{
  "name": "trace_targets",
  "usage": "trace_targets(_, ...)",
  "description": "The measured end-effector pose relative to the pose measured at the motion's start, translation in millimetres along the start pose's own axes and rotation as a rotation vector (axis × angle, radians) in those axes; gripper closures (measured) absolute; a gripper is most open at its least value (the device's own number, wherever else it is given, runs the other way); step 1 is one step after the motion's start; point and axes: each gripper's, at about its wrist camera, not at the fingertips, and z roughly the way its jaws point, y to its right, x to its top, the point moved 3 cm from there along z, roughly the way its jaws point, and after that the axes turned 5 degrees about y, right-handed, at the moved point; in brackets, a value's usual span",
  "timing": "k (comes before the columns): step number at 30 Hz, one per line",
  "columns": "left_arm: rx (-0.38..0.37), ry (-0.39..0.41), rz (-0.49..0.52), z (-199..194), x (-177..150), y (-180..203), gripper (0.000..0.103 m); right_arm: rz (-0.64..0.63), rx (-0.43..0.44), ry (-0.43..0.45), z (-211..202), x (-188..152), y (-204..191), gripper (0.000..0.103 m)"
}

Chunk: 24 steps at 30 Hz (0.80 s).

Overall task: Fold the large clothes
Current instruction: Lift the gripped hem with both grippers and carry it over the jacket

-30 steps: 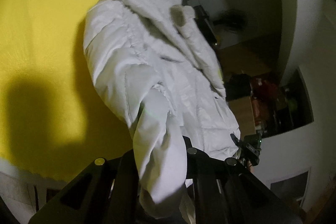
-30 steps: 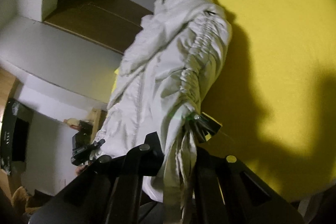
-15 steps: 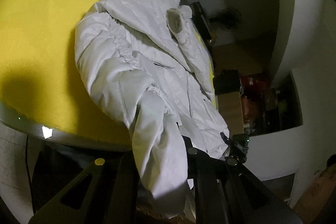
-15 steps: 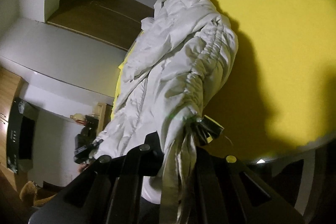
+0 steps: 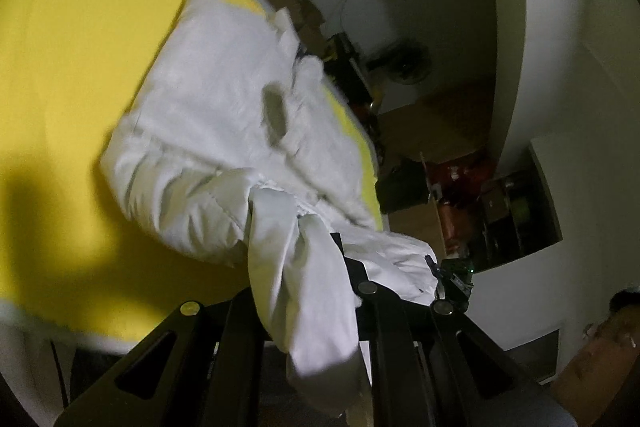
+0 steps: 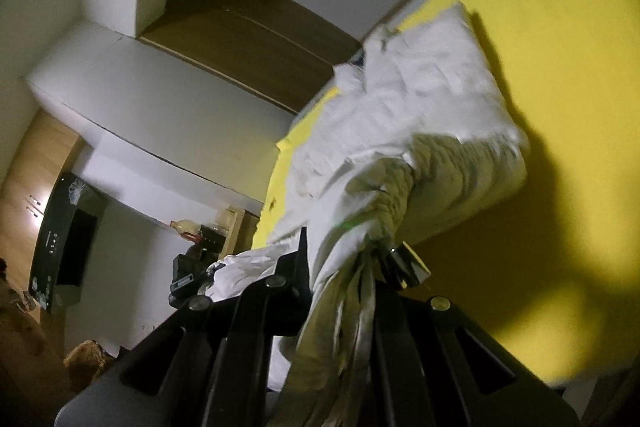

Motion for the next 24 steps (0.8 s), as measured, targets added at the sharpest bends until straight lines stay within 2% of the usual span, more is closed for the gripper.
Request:
trace_targets(7,0.033,0.051,0.096,28,81,44,0.094,-0.089,-0.011,0.022,26,70,-24,0.098)
trace_targets(9,0.035,0.059,0.087,41,100,47,0.094,-0.099,-0.024,0.022,35,88,-24,0.098)
trace_targets(13,0.051,0.070,0.039,71,142,39,0.094,-0.088,-0.048,0.017,62,121,-16,0.098)
trace_targets(18,0.094,0.087,0.019,108,180,26,0.094,-0.061,-0.078,0.028,95,153,1,0.098)
trace_targets(24,0.213,0.119,0.053,156,215,8,0.094,-0.044,-0.150,0.062,132,186,25,0.098)
